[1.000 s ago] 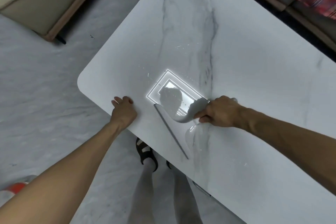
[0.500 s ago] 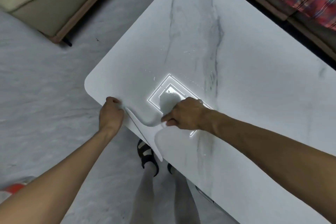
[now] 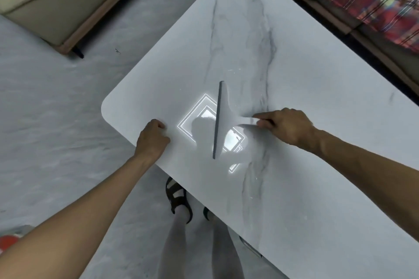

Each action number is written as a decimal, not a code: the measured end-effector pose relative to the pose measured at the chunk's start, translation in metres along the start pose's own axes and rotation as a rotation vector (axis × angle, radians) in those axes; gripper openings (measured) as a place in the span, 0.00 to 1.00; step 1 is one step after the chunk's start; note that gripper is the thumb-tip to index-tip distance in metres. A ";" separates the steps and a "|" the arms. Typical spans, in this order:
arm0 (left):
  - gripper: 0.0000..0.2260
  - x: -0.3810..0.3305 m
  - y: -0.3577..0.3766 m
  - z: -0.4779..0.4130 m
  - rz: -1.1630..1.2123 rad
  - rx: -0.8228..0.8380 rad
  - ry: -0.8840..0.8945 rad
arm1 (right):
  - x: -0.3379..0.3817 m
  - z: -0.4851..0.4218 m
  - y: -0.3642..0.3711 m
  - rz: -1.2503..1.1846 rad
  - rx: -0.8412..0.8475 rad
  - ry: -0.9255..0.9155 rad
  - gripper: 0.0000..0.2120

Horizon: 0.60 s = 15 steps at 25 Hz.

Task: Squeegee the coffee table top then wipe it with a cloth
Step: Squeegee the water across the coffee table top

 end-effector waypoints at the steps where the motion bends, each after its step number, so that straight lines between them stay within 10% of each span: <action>1: 0.22 -0.006 0.003 -0.002 -0.026 0.001 0.026 | -0.025 0.017 -0.005 0.007 -0.025 0.061 0.18; 7: 0.52 -0.005 0.014 -0.022 -0.397 -0.006 -0.067 | -0.014 0.009 -0.038 -0.018 -0.093 0.023 0.17; 15: 0.35 0.016 0.015 -0.043 -0.449 0.133 -0.007 | 0.153 -0.123 -0.039 0.142 0.072 -0.355 0.17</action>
Point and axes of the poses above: each hand's wrist, its own z-axis away from the middle knuckle, its own y-axis out of the palm, x = y × z, the point moved 10 cm from there along -z, towards the middle knuckle
